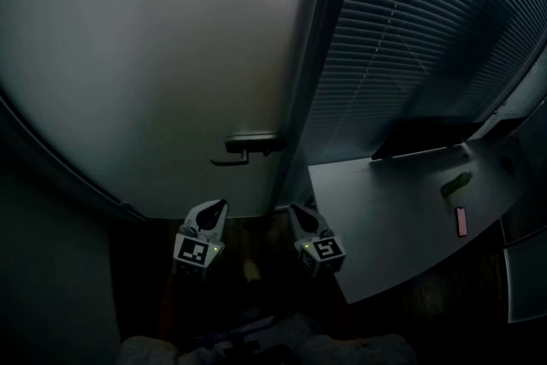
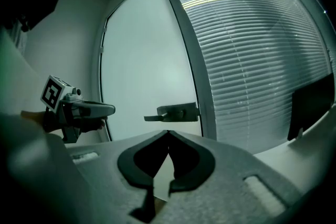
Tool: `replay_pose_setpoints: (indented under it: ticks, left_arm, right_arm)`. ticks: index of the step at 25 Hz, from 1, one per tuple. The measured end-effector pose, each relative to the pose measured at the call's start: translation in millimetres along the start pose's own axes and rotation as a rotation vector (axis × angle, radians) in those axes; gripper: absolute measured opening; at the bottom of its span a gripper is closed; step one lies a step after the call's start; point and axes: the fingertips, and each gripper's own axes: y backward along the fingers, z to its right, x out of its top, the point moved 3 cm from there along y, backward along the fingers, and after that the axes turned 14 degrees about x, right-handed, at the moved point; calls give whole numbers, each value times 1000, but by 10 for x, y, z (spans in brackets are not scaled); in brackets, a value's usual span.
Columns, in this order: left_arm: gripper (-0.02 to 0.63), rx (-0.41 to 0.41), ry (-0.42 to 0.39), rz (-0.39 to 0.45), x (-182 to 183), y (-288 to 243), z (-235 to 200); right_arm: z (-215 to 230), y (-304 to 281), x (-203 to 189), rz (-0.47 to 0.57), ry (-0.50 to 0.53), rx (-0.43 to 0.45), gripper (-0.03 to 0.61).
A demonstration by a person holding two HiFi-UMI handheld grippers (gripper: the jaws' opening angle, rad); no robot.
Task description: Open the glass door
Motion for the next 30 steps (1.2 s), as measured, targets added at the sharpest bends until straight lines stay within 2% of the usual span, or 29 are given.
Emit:
replay_pose_setpoints:
  ticks: [6,10,15,23,30]
  left_arm:
    - [31,-2,-212,6,87,-329,-80]
    - [58,0,-361,-13,-53,-568,-121]
    - [95,8,-533,-5,-23,-778,-111]
    - [166,35,-721,-66,-164,-1044,-210]
    - [178,17,-883,-122,-288,-1250,-262]
  right_arm:
    - [166,-39,1,-5,-24,-20,0]
    - [271,-77,-17,-2,-31,-34,0]
    - [384,-128,-37,-5,-55,-48,0]
    - [488,-242,-76,-19,-67,-54,0]
    - [558,-383,-97,-26,-78,-44,0]
